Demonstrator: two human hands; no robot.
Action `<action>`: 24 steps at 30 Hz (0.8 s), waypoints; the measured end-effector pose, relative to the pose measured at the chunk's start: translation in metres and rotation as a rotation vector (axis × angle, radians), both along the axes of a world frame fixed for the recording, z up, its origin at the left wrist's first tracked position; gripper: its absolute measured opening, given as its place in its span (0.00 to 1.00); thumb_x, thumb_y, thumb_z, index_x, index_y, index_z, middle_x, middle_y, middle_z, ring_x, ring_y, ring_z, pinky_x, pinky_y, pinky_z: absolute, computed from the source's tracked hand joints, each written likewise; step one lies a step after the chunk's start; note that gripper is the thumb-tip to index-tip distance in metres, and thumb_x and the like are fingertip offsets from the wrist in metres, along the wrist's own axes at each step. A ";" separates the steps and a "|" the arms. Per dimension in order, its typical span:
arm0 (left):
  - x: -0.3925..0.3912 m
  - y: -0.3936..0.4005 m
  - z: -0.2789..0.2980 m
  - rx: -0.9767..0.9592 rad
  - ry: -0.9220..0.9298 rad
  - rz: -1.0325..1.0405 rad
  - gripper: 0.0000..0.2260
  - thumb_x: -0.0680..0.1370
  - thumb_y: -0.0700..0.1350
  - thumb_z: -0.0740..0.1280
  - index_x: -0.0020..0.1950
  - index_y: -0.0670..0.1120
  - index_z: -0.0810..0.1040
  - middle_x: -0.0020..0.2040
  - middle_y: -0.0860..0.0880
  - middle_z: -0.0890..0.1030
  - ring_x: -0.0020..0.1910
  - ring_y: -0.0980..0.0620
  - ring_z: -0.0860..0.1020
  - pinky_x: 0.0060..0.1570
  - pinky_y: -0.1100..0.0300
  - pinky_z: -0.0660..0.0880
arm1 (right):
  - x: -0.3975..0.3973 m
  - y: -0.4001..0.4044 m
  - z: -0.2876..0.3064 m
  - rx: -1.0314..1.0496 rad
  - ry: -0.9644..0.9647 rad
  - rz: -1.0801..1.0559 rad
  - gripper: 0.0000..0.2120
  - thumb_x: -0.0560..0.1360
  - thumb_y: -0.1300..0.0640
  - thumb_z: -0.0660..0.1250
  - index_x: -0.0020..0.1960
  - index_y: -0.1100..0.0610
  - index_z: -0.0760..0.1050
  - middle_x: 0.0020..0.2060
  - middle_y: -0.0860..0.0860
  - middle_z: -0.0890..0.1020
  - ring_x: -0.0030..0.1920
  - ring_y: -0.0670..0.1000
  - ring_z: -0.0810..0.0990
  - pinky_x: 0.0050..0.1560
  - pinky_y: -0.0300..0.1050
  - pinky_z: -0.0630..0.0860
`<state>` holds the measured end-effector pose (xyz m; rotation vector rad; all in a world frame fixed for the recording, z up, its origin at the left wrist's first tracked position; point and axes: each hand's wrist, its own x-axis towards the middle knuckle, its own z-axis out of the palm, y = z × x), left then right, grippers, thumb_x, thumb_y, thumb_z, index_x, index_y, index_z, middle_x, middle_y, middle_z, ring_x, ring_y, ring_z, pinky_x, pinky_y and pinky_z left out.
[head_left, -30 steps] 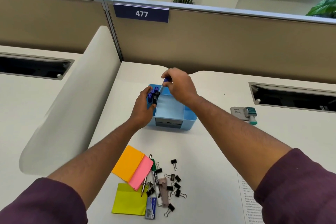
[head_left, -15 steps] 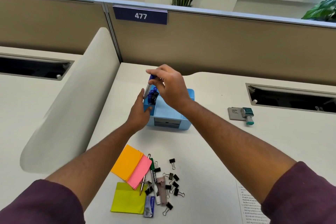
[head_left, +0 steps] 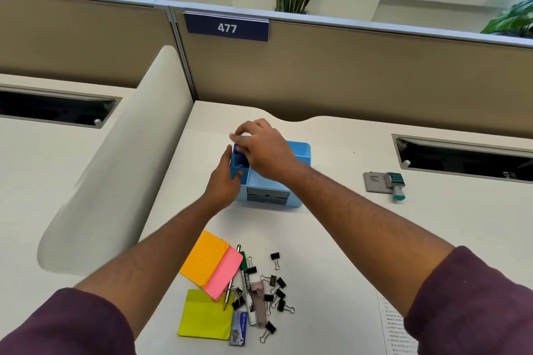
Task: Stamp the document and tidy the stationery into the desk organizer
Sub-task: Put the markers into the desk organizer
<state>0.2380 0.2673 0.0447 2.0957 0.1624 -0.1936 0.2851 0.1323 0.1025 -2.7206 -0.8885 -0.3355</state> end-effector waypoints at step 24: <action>-0.040 0.007 -0.008 0.113 -0.095 0.119 0.30 0.82 0.44 0.65 0.80 0.46 0.54 0.80 0.47 0.58 0.78 0.48 0.59 0.72 0.56 0.61 | -0.092 -0.021 -0.041 0.491 -0.039 -0.329 0.08 0.76 0.58 0.68 0.55 0.54 0.78 0.51 0.50 0.80 0.54 0.51 0.75 0.53 0.43 0.73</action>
